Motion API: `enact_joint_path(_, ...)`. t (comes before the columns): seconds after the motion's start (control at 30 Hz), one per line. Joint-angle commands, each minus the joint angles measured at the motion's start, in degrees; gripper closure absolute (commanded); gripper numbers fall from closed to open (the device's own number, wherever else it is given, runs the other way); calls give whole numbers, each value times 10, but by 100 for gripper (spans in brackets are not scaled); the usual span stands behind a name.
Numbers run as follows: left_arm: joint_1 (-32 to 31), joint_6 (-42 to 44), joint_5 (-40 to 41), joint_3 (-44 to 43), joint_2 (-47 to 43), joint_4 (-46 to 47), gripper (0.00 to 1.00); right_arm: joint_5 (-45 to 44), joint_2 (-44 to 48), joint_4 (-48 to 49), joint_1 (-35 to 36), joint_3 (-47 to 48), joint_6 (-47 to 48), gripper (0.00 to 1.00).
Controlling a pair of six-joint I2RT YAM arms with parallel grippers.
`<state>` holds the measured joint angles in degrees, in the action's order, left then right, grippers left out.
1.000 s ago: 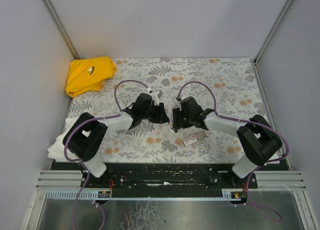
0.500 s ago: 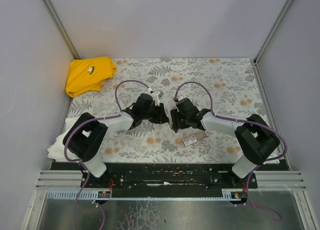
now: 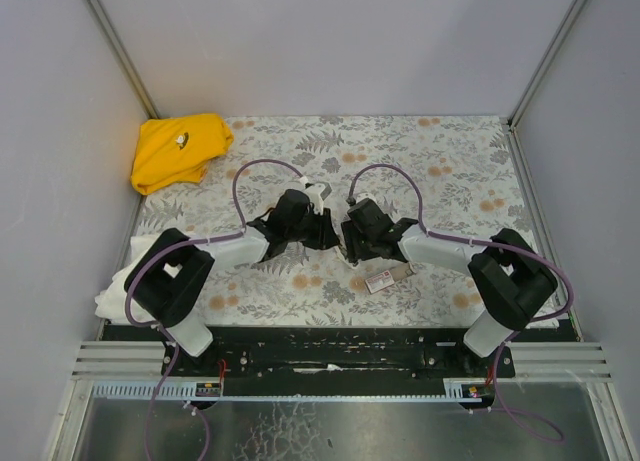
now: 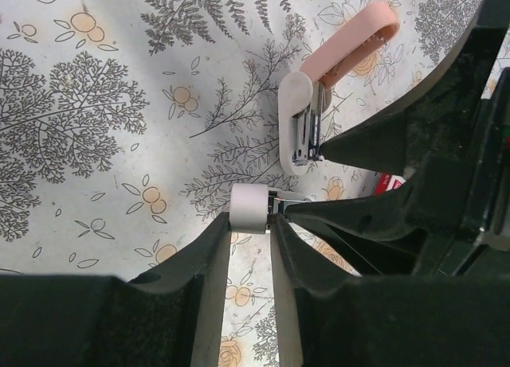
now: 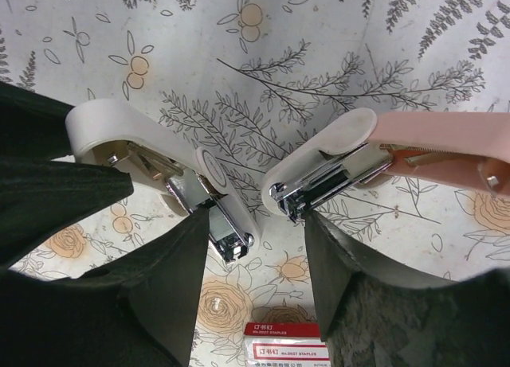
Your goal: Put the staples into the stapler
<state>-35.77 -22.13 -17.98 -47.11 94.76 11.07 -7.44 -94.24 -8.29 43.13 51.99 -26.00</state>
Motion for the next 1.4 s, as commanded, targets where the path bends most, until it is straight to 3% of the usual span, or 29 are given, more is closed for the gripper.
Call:
enact_joint_path(0.0,-12,23,25,5,-21,26,77,-34,13,-37,5,-6,-14,41)
enact_joint_path(0.4,-29,45,103,-3,-29,-5,81,-10,61,-39,4,-15,-23,37)
enact_joint_path(0.67,-21,65,220,-10,-41,-44,84,-13,127,-61,-1,-11,-15,32)
enact_joint_path(0.87,2,67,233,-4,-47,-46,83,27,175,-51,-64,-58,-4,29)
enact_joint_path(0.97,3,68,230,-5,-47,-49,72,61,194,-39,-105,-88,-1,29)
enact_joint_path(1.2,2,72,229,-16,-69,-69,26,104,223,-23,-186,-133,16,28)
enact_joint_path(1.37,-32,102,237,-42,-86,-74,16,136,243,-18,-253,-152,29,27)
